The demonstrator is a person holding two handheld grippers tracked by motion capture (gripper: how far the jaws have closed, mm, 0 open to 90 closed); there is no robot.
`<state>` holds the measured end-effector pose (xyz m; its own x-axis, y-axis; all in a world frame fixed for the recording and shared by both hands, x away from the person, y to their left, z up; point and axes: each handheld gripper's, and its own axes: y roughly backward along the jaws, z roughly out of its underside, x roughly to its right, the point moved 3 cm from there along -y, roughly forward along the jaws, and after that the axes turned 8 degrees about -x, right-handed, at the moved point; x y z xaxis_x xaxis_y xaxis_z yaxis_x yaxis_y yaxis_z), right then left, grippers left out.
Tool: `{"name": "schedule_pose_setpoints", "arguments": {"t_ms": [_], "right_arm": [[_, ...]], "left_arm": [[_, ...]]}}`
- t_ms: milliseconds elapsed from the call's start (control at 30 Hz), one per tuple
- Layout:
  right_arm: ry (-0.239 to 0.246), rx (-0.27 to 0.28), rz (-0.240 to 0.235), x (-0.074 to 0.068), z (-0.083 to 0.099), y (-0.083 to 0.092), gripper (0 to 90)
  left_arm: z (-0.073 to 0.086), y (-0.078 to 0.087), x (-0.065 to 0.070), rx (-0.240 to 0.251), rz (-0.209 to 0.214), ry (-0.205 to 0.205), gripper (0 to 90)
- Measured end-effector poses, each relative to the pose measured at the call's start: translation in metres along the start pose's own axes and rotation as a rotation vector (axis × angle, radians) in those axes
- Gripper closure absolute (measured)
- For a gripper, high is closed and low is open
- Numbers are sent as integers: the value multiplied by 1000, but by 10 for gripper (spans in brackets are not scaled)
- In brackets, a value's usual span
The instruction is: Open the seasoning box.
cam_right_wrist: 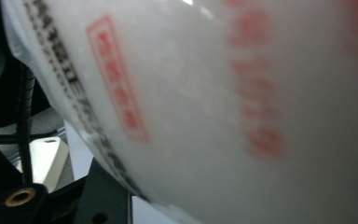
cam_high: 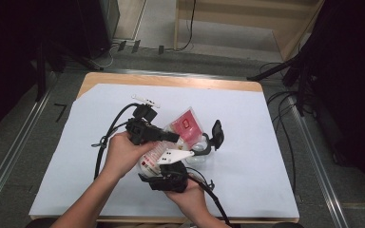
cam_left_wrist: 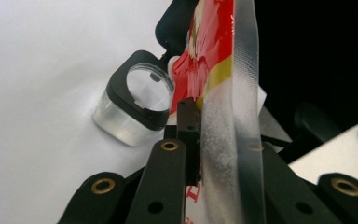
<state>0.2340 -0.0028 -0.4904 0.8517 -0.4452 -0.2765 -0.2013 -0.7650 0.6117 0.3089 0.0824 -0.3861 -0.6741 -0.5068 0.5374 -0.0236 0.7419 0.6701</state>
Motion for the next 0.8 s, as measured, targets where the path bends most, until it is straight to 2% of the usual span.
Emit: {"name": "schedule_pose_setpoints", "arguments": {"t_ms": [133, 200, 333, 367, 433, 500, 533, 567, 600, 667, 700, 800], "right_arm": [[-12, -3, 32, 0, -1, 0, 524], [-23, -10, 26, 1, 0, 0, 549], [-57, 7, -58, 1, 0, 1, 591], [-62, 9, -67, 1, 0, 2, 594], [-72, 21, -81, 0, 0, 3, 597], [-84, 29, -98, 1, 0, 4, 598], [-116, 42, -125, 3, -1, 4, 598], [-122, 49, -131, 3, -1, 5, 599], [-122, 54, -129, 4, -1, 5, 599], [-126, 62, -133, 5, 0, 7, 599], [-127, 68, -134, 6, -1, 8, 599], [-116, 70, -139, 6, -1, 8, 598]], "left_arm": [[0, -2, -2, 19, 8, 20, 848], [0, -3, -2, 11, 1, 26, 839], [0, -4, -3, -2, 14, 20, 771], [0, -3, -3, -4, 8, 4, 767], [0, -3, -2, -5, 14, 0, 739], [0, -1, -1, -20, 9, -6, 699], [0, 0, 1, -27, -13, -17, 696], [0, 1, 2, -35, -17, -19, 691], [-1, 3, 2, -29, -18, -31, 690], [-1, 7, 3, -32, -16, -24, 695], [-1, 10, 2, -35, -27, -35, 712], [0, 10, 1, -42, -36, -30, 787]]}}
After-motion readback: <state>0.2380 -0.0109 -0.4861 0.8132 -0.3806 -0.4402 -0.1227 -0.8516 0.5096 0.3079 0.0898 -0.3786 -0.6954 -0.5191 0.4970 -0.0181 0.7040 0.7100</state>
